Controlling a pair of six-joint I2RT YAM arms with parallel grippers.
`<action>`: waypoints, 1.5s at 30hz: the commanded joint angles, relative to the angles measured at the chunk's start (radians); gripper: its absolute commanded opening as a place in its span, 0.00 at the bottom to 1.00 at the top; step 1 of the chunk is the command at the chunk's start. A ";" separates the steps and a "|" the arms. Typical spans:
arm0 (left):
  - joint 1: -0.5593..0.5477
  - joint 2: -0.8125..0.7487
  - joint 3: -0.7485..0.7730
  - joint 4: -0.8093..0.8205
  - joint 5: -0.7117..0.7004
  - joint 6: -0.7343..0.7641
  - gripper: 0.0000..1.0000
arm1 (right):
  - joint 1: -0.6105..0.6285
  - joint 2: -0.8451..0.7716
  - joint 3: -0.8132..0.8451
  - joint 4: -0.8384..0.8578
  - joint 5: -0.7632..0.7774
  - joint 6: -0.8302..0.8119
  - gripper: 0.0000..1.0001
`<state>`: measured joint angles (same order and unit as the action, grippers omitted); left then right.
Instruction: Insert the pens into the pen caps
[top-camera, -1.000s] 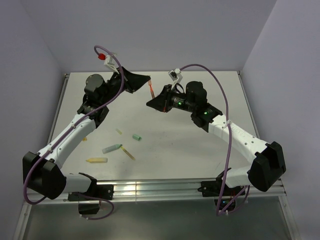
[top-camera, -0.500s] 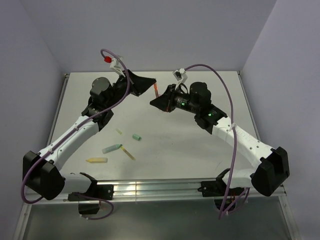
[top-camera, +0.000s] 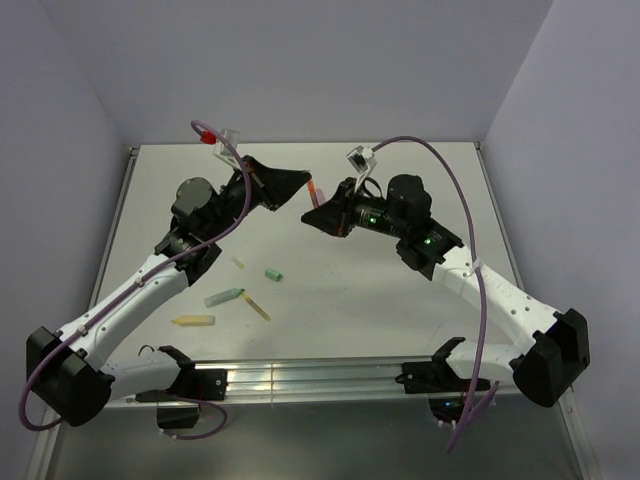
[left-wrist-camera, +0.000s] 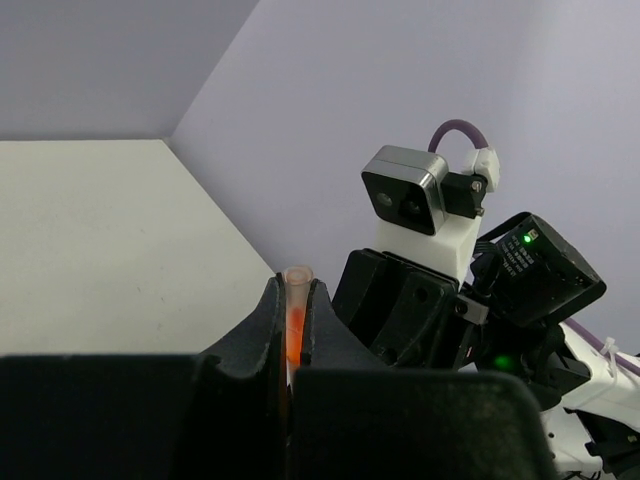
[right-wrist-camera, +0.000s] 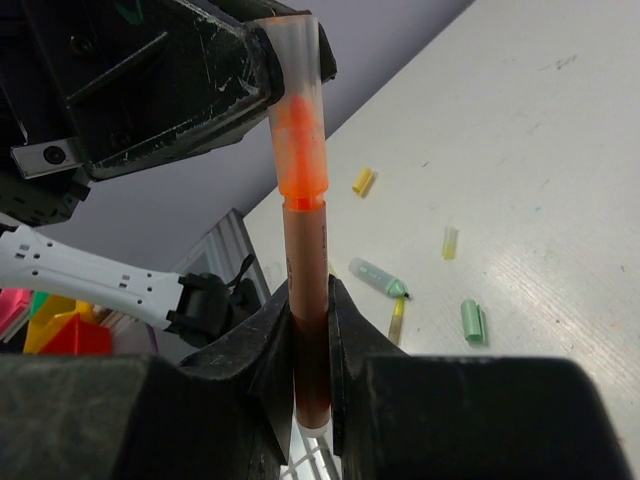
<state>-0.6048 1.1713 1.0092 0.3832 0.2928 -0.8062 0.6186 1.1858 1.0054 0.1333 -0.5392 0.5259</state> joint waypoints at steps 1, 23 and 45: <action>-0.073 -0.051 -0.034 -0.050 0.080 0.018 0.00 | -0.019 -0.046 0.007 0.173 0.073 -0.007 0.00; -0.280 -0.125 -0.081 -0.147 -0.073 0.139 0.00 | -0.010 -0.127 -0.017 0.196 0.018 -0.035 0.00; -0.394 -0.087 -0.139 -0.191 -0.150 0.188 0.00 | -0.013 -0.158 0.050 0.141 0.064 -0.078 0.00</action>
<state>-0.9054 1.0454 0.9310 0.4049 -0.0723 -0.6197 0.6266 1.0512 0.9573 0.0898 -0.6456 0.4500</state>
